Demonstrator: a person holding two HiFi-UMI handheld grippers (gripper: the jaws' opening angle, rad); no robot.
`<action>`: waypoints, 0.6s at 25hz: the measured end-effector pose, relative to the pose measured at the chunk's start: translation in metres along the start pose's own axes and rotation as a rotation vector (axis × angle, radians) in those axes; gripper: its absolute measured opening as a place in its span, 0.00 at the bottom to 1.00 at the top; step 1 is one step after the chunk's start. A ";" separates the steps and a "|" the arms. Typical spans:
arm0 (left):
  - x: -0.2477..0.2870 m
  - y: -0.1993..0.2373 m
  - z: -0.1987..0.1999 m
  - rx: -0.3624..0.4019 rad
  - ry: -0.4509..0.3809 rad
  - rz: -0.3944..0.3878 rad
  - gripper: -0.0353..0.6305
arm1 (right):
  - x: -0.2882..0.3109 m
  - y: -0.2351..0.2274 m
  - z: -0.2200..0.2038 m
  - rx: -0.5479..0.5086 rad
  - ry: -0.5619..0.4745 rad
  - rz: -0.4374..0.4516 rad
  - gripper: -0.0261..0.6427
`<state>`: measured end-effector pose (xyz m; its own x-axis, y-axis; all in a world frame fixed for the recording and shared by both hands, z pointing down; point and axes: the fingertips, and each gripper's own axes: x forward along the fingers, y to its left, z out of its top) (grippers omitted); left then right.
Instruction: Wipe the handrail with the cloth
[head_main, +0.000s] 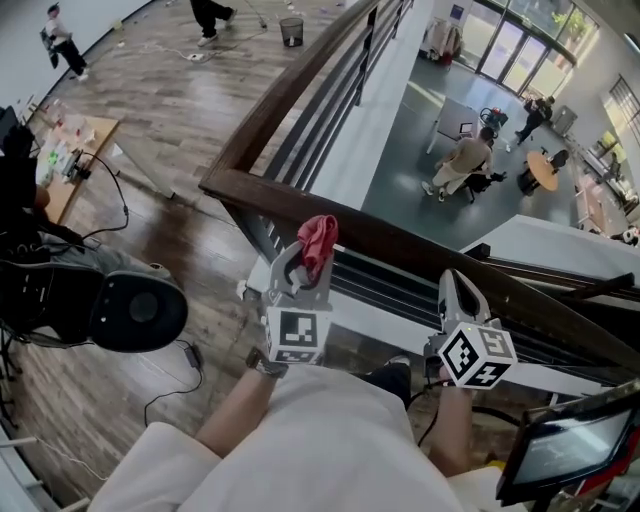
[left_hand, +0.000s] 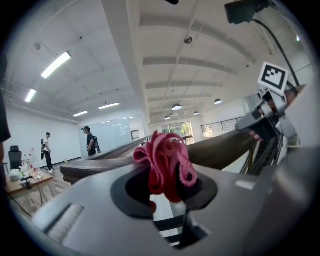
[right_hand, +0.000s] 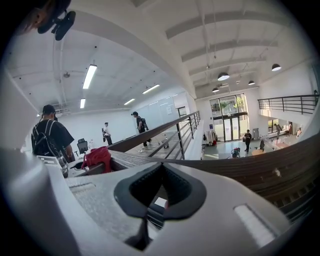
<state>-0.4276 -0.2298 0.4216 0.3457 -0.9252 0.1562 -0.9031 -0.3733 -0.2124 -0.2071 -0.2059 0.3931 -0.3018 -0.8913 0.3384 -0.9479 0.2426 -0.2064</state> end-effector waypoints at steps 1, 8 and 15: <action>0.001 -0.003 -0.003 -0.008 0.010 -0.006 0.23 | 0.000 0.000 0.000 -0.003 -0.002 -0.001 0.04; 0.000 -0.011 -0.013 -0.048 0.037 0.003 0.24 | 0.006 0.022 0.008 -0.060 -0.006 0.055 0.04; 0.002 -0.016 0.005 -0.055 0.035 0.025 0.24 | -0.002 0.007 0.013 -0.056 -0.003 0.051 0.04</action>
<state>-0.4107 -0.2261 0.4207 0.3150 -0.9308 0.1852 -0.9241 -0.3453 -0.1636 -0.2122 -0.2075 0.3792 -0.3499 -0.8781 0.3263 -0.9354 0.3089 -0.1719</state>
